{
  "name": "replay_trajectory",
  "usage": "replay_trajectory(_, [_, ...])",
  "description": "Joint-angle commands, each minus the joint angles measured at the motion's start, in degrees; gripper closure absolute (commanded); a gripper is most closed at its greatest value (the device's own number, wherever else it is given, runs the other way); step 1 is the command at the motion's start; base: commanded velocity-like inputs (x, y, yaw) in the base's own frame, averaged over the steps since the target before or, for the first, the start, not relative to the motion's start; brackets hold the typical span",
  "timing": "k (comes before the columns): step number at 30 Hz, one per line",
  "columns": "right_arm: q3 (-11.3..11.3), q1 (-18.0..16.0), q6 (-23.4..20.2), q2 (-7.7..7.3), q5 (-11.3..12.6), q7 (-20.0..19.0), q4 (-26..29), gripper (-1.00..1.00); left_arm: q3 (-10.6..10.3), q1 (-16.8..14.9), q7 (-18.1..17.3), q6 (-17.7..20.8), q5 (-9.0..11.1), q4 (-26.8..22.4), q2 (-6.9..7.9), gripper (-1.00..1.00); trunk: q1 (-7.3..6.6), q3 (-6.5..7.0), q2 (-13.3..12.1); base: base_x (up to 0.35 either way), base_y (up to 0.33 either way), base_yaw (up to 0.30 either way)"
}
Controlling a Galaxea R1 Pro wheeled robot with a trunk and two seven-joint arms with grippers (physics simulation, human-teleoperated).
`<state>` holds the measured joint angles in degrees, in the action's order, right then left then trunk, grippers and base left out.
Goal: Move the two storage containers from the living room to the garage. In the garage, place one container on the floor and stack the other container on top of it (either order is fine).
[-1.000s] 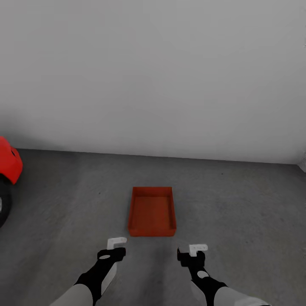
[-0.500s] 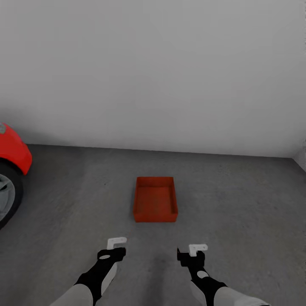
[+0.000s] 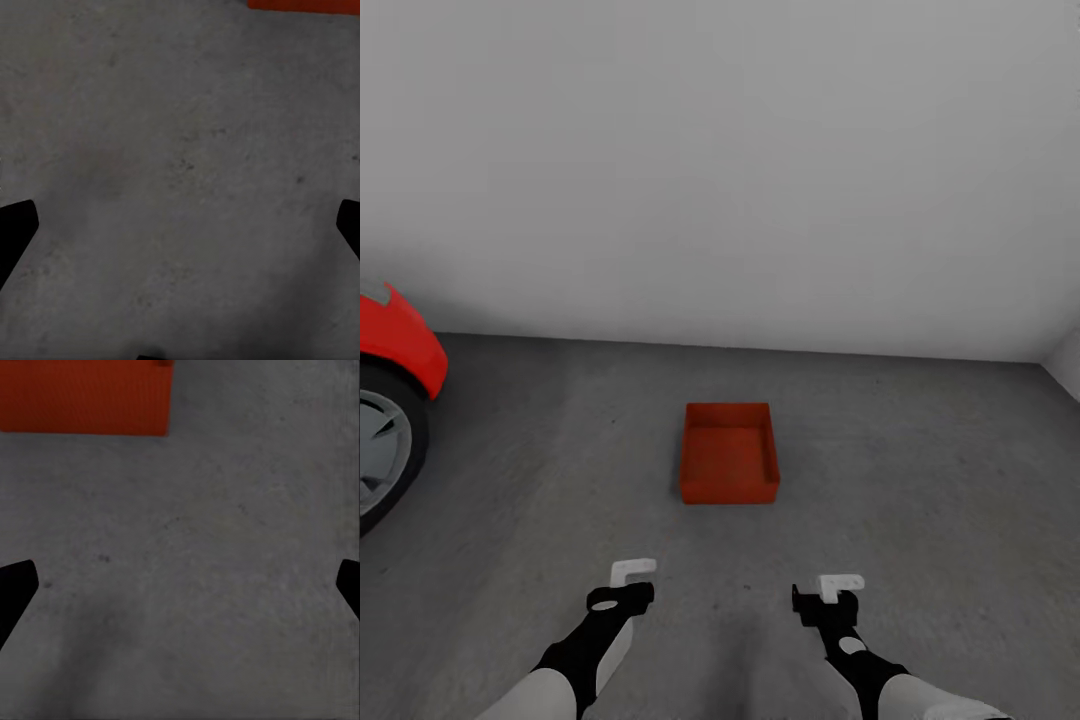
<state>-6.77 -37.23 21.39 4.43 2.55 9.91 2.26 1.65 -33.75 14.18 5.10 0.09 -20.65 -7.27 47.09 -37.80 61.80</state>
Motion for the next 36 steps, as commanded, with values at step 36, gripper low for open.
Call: replay_trajectory(36, [-0.96, 27.53, -9.40, -6.57, -0.27, -2.92, -4.22, -1.00, 0.73, 13.88, -3.99, -8.37, 10.37, 20.65, 12.39, -1.00, 0.00, 0.26, 0.03, -0.001, 0.000, -0.010])
